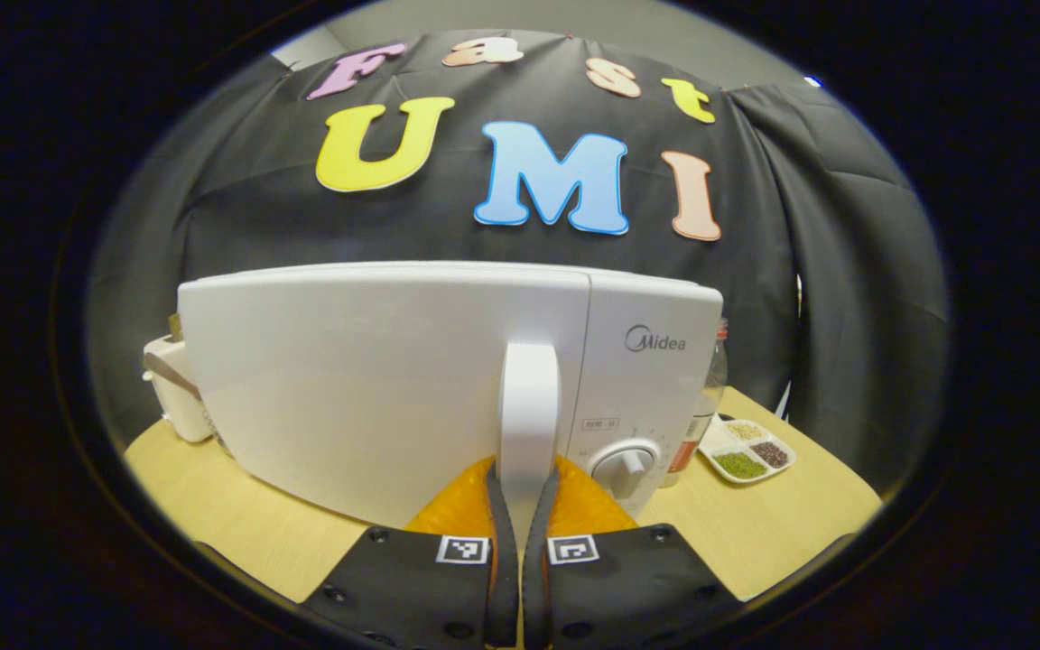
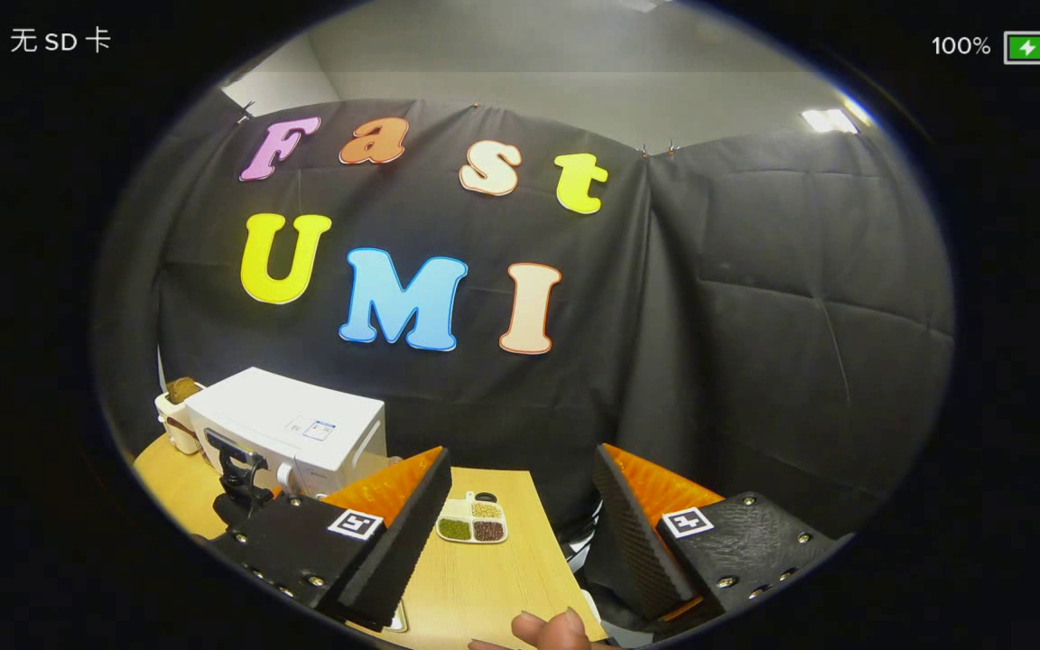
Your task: Open the microwave oven with the left hand, put the food in, and close the microwave oven.
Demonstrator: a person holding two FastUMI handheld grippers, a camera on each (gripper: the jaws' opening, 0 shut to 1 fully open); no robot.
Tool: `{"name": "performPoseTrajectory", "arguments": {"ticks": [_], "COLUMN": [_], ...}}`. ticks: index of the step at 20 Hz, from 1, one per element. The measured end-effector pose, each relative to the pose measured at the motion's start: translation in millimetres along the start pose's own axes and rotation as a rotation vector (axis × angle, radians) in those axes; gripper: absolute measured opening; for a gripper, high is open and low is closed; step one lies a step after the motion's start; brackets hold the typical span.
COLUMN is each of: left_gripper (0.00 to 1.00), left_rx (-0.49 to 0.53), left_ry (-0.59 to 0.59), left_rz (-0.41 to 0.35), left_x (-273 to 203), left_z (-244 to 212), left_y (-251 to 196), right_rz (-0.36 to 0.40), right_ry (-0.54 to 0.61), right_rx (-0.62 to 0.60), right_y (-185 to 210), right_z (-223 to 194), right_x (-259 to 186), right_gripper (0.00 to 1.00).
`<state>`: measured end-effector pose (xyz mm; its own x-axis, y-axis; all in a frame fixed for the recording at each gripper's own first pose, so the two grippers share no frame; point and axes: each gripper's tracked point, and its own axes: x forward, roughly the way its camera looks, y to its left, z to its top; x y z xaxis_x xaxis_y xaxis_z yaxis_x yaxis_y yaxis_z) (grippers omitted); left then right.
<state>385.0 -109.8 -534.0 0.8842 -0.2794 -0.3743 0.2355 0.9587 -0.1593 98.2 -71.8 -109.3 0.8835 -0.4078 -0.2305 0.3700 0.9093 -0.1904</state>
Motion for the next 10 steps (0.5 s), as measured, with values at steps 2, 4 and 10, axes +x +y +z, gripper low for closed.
{"name": "performPoseTrajectory", "arguments": {"ticks": [2, 4, 10], "left_gripper": [0.10, 0.08, 0.10], "left_rx": [0.003, 0.004, 0.010], "left_ry": [0.000, 0.001, 0.000], "left_rz": [-0.005, -0.008, -0.027], "left_x": [0, 0, 0], "left_z": [-1, -1, -4], "left_y": [-1, 0, -1], "right_rz": [0.006, 0.013, 0.056], "right_ry": [0.002, -0.004, -0.002], "right_rx": [0.003, -0.005, -0.012], "right_y": [3, 6, 27], "right_z": [-1, 1, 1], "right_x": [-2, -4, -4], "right_gripper": [0.96, 0.96, 0.96]}}
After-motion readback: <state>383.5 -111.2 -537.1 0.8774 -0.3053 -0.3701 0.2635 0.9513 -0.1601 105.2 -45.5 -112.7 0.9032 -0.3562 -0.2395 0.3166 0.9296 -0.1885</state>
